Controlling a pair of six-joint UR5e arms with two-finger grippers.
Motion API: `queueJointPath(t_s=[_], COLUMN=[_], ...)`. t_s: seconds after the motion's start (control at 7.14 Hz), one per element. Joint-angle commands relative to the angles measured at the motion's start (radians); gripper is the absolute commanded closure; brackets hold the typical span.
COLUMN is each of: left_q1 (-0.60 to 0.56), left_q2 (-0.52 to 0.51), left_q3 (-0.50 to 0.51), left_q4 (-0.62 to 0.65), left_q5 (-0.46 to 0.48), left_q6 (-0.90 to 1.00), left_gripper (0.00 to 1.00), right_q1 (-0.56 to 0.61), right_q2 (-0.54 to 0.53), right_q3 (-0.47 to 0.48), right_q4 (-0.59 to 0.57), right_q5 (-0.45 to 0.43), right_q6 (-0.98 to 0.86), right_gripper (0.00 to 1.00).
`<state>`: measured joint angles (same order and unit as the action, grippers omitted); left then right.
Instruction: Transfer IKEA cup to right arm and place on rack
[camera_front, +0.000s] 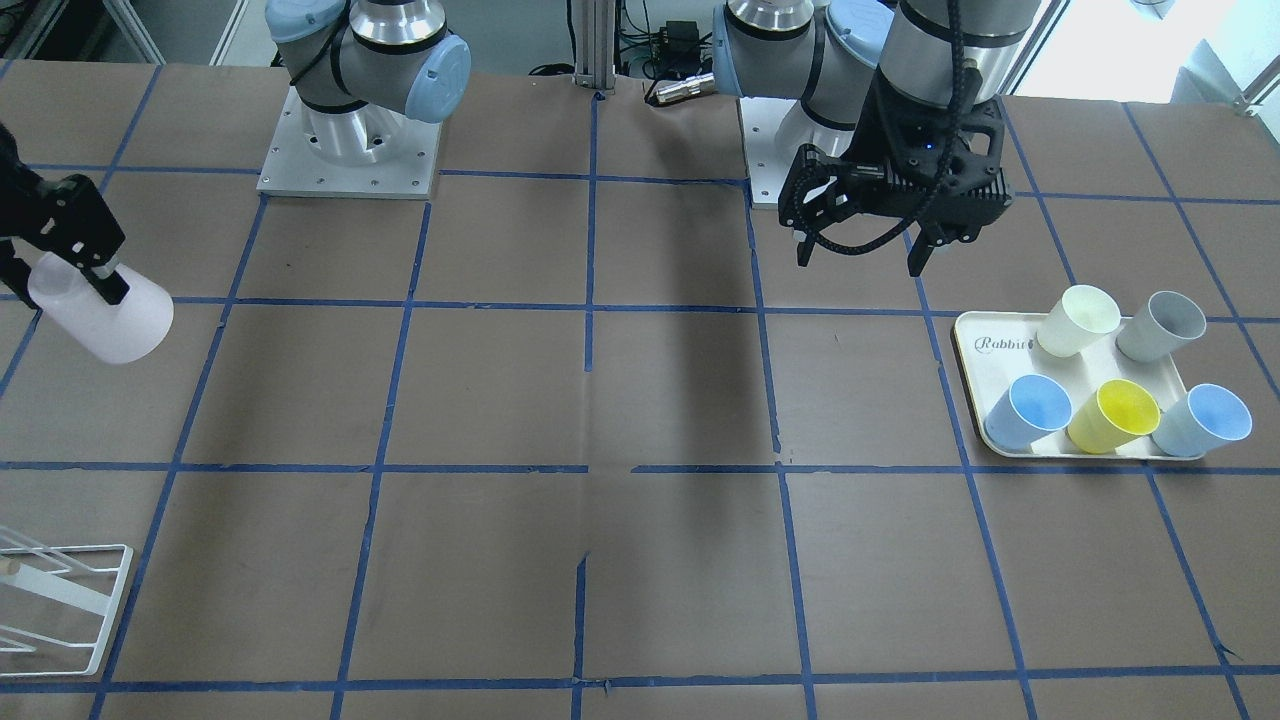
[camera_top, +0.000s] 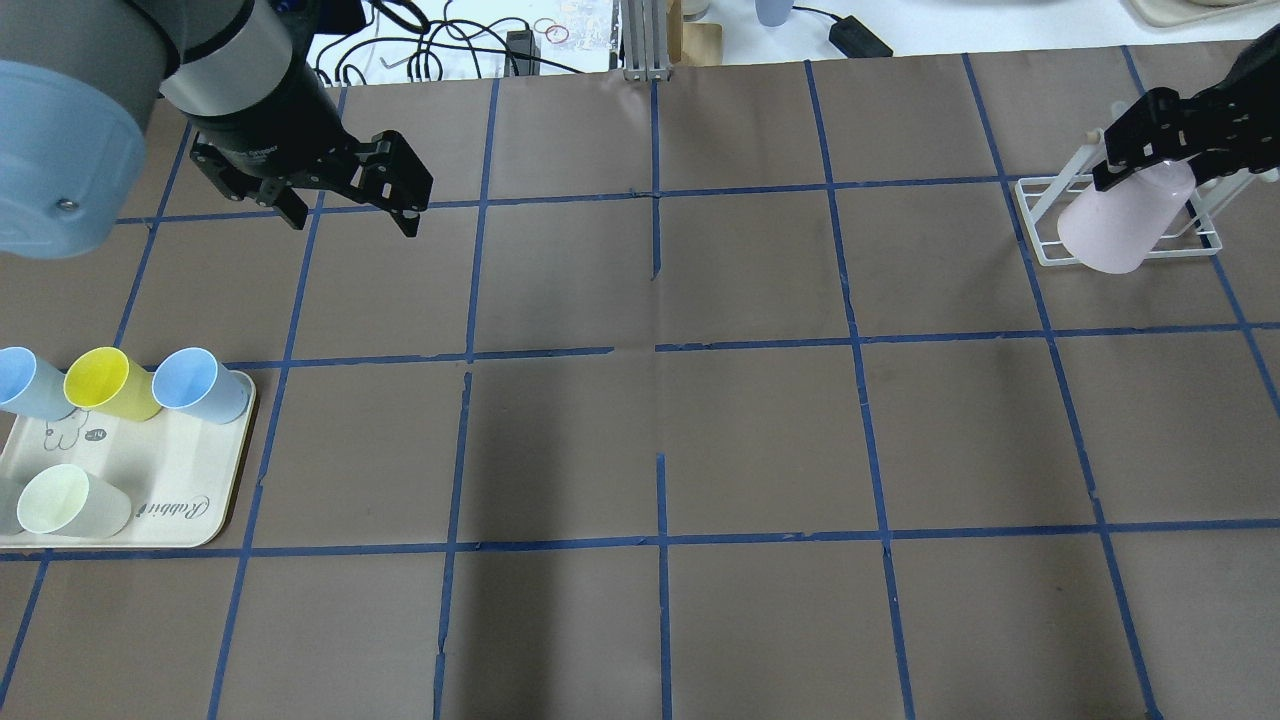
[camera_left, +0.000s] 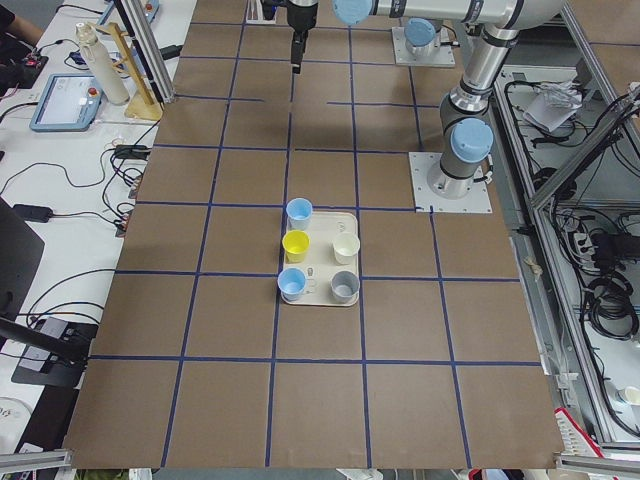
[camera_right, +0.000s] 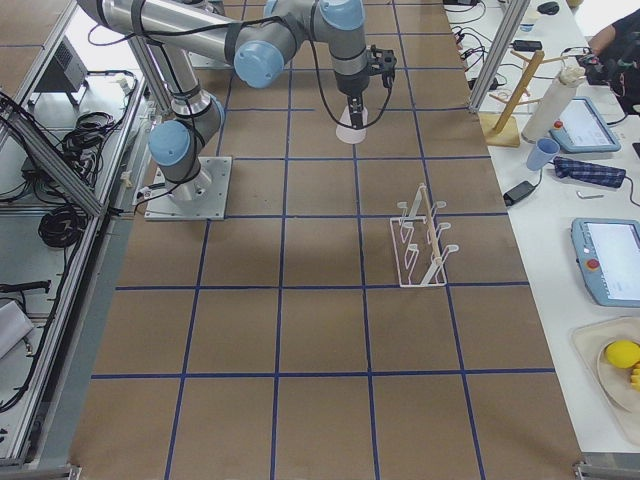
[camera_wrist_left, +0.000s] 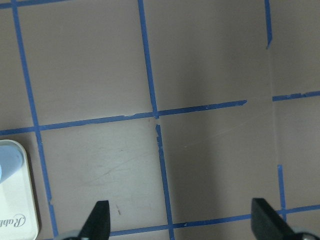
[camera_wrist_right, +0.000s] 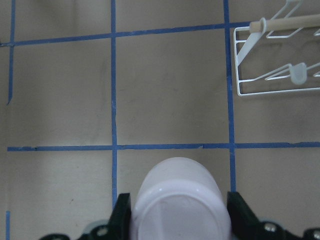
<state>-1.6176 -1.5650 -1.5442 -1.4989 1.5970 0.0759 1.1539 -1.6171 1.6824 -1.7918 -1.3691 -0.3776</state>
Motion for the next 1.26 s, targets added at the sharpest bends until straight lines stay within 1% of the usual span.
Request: queueJointPath(t_s=[0.0,0.14,0.28,0.42,0.7,0.84,1.12], left_q1=[0.008,0.078,0.140,0.139,0.136,0.136,0.134], left_q2=[-0.009,-0.003,-0.004,-0.003,-0.010,-0.012,-0.013], left_q3=[0.036,0.030,0.020,-0.002,0.006,0.010,0.013], left_q4=[0.005,-0.007,-0.021,-0.027,-0.073,-0.084,-0.084], left_q5=[0.005,0.003,-0.047,-0.058,-0.045,-0.049,-0.051], left_q6=[0.011,0.039,0.044,0.042,0.024,0.003,0.002], left_gripper=[0.00,0.00,0.00,0.00,0.00,0.00,0.00], right_q1=[-0.014,-0.046,-0.075,-0.079,-0.080,-0.080,-0.082], right_q2=[0.083,0.101,0.126,0.149,0.192,0.206,0.229], right_q3=[-0.001,-0.001,-0.004,-0.009,-0.009,-0.009,-0.023], right_q4=[-0.124,-0.168,-0.205,-0.256,-0.314,-0.336,-0.344], right_q5=[-0.034,-0.035,-0.033,-0.033,-0.030,-0.031,-0.031], right_q6=[-0.035,-0.084,-0.095,-0.115,-0.136,-0.138,-0.139], right_gripper=[0.85,0.85,0.84,0.84,0.83,0.83,0.83])
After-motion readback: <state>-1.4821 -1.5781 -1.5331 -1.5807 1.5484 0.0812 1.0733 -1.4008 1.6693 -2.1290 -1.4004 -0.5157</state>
